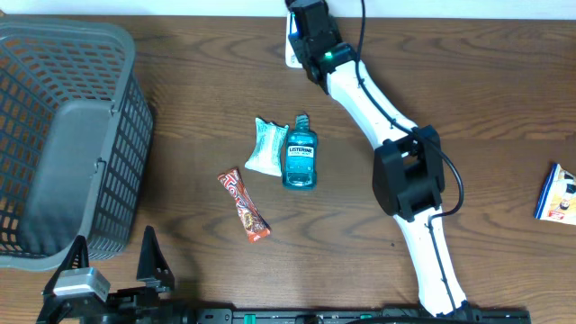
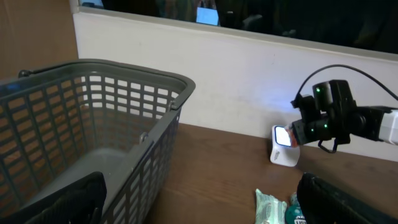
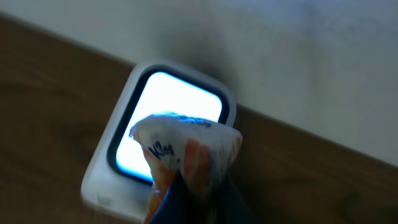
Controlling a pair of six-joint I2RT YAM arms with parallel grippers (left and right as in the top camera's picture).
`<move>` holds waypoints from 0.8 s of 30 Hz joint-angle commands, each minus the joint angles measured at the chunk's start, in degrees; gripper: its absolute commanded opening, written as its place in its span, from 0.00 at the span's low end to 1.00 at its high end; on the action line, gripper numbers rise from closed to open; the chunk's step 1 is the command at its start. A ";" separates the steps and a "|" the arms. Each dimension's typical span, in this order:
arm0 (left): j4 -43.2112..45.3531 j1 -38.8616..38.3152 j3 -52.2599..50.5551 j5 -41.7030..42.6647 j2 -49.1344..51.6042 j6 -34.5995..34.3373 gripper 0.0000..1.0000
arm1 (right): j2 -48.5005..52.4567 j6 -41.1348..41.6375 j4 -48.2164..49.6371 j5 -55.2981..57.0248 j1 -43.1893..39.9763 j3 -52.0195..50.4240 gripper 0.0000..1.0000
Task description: Scan the item barcode
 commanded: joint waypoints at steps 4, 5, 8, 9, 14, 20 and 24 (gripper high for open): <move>0.24 -0.17 -0.44 0.07 -0.42 0.13 0.98 | -1.81 4.87 -18.23 11.50 0.07 5.99 0.01; 0.24 -0.17 -0.44 0.07 -0.42 0.13 0.98 | -2.45 7.19 -21.92 14.67 -0.24 6.43 0.01; 0.24 -0.17 -0.44 0.07 -0.42 0.13 0.98 | -4.46 13.18 -29.70 22.60 -2.01 6.54 0.01; 0.24 -0.17 -0.44 0.07 -0.42 0.13 0.98 | -5.03 15.39 -32.79 25.40 -3.04 6.54 0.01; 0.24 -0.17 -0.44 0.07 -0.42 0.13 0.98 | -5.35 27.91 -47.30 41.75 -10.32 6.45 0.01; 0.22 -0.17 -0.44 0.07 -0.42 0.13 0.98 | -5.33 36.68 -51.54 36.57 -26.73 6.08 0.01; 0.22 -0.17 -0.44 0.07 -0.42 0.13 0.98 | -5.33 36.68 -50.84 30.64 -36.48 4.35 0.01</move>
